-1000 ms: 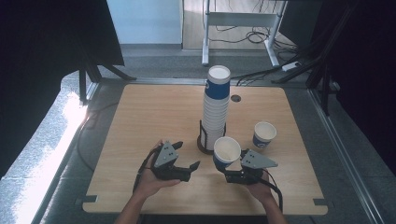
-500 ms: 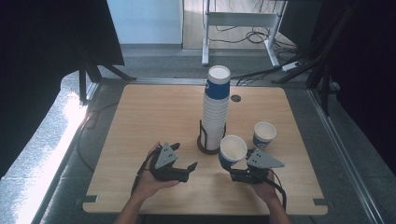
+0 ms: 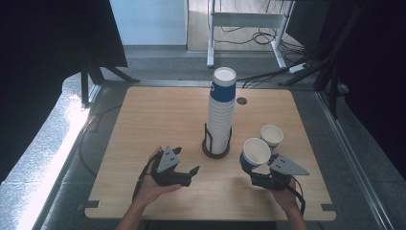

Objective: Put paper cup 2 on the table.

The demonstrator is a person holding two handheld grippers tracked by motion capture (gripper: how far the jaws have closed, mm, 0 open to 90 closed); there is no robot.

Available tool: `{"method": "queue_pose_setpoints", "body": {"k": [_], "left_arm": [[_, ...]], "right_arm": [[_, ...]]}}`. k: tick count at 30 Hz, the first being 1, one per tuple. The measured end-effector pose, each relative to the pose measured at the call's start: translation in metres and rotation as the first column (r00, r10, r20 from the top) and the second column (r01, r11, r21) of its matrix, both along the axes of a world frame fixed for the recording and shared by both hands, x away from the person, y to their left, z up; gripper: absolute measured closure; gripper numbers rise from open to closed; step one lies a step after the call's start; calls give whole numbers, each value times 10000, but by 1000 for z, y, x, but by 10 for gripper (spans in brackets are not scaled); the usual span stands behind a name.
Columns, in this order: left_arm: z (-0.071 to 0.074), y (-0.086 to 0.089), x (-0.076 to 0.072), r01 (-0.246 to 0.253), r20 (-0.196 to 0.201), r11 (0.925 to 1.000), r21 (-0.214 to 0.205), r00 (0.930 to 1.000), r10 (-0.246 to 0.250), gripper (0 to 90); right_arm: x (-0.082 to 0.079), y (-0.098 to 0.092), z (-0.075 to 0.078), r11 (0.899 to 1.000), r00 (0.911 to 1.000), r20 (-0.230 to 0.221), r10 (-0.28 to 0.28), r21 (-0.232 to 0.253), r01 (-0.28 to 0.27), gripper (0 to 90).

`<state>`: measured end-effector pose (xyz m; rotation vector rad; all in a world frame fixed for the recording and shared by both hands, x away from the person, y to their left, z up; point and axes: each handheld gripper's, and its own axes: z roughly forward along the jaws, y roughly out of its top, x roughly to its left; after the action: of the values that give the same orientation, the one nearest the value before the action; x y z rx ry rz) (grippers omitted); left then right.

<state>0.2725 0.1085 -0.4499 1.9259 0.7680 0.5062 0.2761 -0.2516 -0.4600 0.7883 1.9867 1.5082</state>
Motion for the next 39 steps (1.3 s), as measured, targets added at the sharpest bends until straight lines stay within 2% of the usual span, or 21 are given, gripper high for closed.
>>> {"method": "queue_pose_setpoints", "body": {"k": [4, 8, 12, 14, 16, 20, 22, 27, 30, 33, 36, 39], "left_arm": [[0, 1, 0, -24, 2, 10000, -8, 10000, 24, 112], [-1, 1, 0, -11, -34, 10000, 28, 10000, 11, 112], [-1, 2, 0, -73, -49, 10000, 67, 10000, 73, 112], [-1, 3, 0, -65, -52, 9999, 93, 10000, 65, 112], [-1, 2, 0, -62, -47, 10000, 61, 10000, 62, 113], [-1, 1, -1, -4, -53, 9999, 112, 10000, 5, 113], [-1, 0, 0, 9, -68, 9999, 121, 10000, -8, 113], [-2, -1, -1, 86, -103, 9998, 169, 9999, -84, 113], [-2, -2, -1, 111, -98, 9998, 174, 9999, -110, 114], [-2, -2, -1, 115, -116, 9998, 176, 9999, -113, 113], [-3, -3, 0, 130, -140, 9997, 190, 9998, -127, 113], [-4, -3, -1, 162, -154, 9997, 203, 9998, -159, 113]], "right_arm": [[-2, -14, 3, 9993, 9994, 55, -330, 189, 328, 265], [-4, -27, 2, 9971, 9971, 79, -752, 100, 751, 265], [-6, -50, 4, 9906, 9919, 104, -1269, 521, 1262, 265], [-6, -62, 6, 9854, 9873, 134, -1581, 653, 1569, 265], [-6, -74, 5, 9787, 9801, 78, -1981, 570, 1974, 265], [-4, -93, -1, 9647, 9674, -237, -2522, 718, 2533, 265], [-2, -98, -4, 9605, 9629, -414, -2668, 707, 2692, 265], [5, -100, -15, 9546, 9521, -857, -2935, 264, 2966, 265], [10, -101, -21, 9483, 9421, -1136, -3155, -18, 3174, 265], [16, -107, -26, 9376, 9260, -1499, -3465, -251, 3468, 265], [22, -111, -33, 9333, 9151, -1838, -3588, -593, 3540, 265], [31, -115, -40, 9183, 8939, -2108, -3957, -1041, 3819, 265]]}}
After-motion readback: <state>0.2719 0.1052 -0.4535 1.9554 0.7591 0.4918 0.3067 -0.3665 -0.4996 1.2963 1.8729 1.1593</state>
